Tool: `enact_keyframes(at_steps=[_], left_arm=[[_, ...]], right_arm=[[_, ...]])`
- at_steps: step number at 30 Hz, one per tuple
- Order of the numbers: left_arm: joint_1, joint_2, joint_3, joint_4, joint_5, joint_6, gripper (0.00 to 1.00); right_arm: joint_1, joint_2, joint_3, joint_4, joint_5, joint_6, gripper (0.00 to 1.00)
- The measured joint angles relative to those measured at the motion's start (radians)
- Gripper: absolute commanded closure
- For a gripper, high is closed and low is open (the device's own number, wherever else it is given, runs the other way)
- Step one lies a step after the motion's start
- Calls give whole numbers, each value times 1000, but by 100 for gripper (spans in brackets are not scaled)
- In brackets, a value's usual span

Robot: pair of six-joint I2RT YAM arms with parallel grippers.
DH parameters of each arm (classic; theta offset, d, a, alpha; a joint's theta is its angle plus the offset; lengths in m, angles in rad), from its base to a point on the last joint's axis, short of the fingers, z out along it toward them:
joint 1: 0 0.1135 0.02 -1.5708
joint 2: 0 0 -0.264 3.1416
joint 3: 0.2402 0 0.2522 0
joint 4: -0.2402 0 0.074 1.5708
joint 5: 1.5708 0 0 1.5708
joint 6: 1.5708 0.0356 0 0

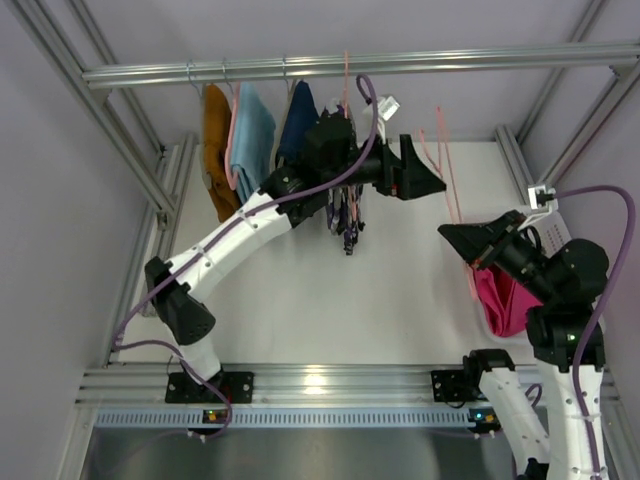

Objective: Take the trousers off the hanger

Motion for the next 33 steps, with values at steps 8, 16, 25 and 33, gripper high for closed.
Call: enact_keyframes(at_steps=[8,16,25,33], left_arm=[[15,-192,-84,-42,-17,166,1],[33,-301,-158,-55,-14,278,1],[35,-350,-165,-79,-46,362,1],[36,-369,-160,-100,-77,401,1]], right_arm=[[-2,-6,58,-107,94,-22,100],[-46,49,117,-139,152,-11,100],[-229,272,291,-63,79,109,100],[-421,506,359,109,-98,274,100]])
